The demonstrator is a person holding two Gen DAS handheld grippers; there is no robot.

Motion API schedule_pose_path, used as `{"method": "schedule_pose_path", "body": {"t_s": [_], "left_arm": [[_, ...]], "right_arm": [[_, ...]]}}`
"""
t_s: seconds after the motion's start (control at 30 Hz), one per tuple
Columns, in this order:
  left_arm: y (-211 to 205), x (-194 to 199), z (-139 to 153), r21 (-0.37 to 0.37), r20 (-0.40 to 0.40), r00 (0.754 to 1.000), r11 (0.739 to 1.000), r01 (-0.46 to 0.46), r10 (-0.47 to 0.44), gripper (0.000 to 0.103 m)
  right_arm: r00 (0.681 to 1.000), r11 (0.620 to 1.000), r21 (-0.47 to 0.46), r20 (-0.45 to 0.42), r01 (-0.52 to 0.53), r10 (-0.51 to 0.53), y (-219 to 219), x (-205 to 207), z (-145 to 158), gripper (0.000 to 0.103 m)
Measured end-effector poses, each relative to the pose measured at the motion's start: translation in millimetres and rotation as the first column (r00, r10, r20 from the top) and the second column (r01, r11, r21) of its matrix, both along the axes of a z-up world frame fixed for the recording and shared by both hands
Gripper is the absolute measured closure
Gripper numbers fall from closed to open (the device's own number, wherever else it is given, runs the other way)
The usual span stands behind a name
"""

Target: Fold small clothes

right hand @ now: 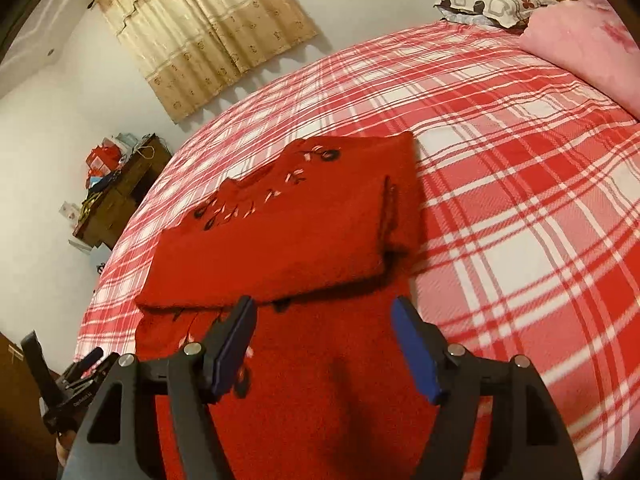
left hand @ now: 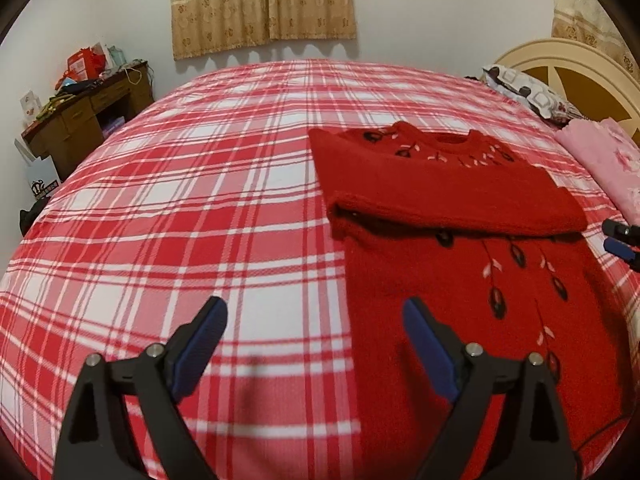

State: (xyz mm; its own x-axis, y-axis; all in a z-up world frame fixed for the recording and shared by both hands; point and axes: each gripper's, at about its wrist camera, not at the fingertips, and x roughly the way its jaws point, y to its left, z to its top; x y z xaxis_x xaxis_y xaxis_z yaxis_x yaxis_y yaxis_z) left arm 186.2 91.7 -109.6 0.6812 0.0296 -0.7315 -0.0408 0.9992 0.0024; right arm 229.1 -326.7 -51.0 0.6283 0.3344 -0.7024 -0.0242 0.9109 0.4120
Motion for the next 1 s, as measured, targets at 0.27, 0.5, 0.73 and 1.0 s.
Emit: {"method": "schedule_pose_path", "body": {"t_s": [0.27,0.5,0.73,1.0], "left_arm": [[-4.4,-29.4,2.1,-0.033,-0.003,1.000,0.999,0.027,-0.028,0.011],[-6.8,-53.3,-15.3,-0.027,-0.046,0.999,0.999,0.022,-0.023,0.011],[-11.1,-69.1,-25.8,-0.018,-0.069,0.997,0.999,0.029,-0.030,0.011],[-17.6,-79.6,-27.3,-0.019,-0.069,0.997,0.999,0.042,-0.043,0.011]], "right_arm": [[1.000,1.000,-0.003,-0.011,-0.017,0.017,11.7,-32.5,3.6,0.033],[0.999,0.999,-0.003,-0.039,-0.035,0.035,18.4,-67.0,-5.1,0.033],[0.996,0.998,-0.023,-0.062,-0.059,0.058,24.4,-89.9,-16.8,0.033],[0.995,0.997,-0.020,-0.074,-0.069,0.068,29.2,-106.3,-25.8,0.033]]}}
